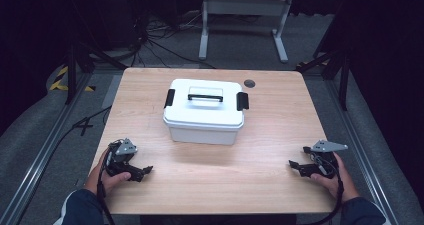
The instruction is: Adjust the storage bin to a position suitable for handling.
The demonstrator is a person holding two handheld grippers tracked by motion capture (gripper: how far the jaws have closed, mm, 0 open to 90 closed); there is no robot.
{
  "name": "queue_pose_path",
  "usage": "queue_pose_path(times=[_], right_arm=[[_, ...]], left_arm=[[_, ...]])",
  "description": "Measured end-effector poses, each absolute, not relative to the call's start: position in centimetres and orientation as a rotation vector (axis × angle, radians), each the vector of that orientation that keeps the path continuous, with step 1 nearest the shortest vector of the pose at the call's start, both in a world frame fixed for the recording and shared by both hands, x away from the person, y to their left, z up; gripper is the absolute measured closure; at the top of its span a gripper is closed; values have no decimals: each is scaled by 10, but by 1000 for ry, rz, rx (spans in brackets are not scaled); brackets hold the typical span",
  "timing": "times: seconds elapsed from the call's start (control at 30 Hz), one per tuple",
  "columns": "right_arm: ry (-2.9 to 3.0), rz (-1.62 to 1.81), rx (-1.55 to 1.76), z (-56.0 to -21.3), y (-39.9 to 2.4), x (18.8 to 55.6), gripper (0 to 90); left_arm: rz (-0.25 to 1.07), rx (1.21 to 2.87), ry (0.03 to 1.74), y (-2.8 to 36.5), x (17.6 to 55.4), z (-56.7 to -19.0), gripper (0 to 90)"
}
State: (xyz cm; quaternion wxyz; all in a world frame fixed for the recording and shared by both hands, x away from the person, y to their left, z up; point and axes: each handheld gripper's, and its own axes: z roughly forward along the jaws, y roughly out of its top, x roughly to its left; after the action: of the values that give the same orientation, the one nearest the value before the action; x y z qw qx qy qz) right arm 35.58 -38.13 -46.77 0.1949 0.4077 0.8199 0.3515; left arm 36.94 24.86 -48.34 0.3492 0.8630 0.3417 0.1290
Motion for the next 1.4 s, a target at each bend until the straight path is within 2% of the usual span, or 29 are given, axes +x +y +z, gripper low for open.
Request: queue_pose_path(times=[0.63, 0.87, 1.4], right_arm=[[2324, 961, 1143, -465, -383, 357, 151], [2329, 953, 1156, -463, -384, 356, 220], [2317, 1016, 1098, -433, -384, 355, 256]], left_arm=[[336, 2235, 894, 249, 369, -483, 0], [336, 2235, 893, 249, 369, -483, 0], [337, 2235, 894, 249, 369, -483, 1]])
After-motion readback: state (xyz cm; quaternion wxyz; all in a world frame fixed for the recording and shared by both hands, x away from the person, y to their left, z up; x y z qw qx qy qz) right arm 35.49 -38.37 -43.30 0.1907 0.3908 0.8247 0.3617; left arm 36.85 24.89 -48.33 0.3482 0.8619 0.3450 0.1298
